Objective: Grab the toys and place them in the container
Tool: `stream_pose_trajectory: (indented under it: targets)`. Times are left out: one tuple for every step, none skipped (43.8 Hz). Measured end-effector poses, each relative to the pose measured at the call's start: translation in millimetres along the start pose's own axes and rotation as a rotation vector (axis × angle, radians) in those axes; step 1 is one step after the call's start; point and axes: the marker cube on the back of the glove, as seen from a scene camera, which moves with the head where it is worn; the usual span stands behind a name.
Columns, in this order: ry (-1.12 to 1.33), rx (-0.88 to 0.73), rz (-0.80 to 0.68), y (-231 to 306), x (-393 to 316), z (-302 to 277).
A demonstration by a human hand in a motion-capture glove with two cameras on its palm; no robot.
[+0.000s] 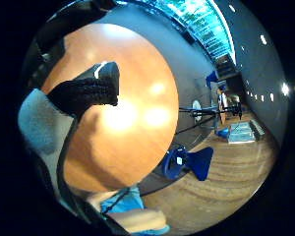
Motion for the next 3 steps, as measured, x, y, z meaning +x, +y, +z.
stream_pose_trajectory:
  targets:
    - [-0.01,0.001,0.008,-0.1,-0.9,-0.1]
    - [-0.026,0.002,0.017,-0.2,-2.3,-0.3]
    - [-0.044,0.003,0.026,-0.4,-3.8,-0.7]
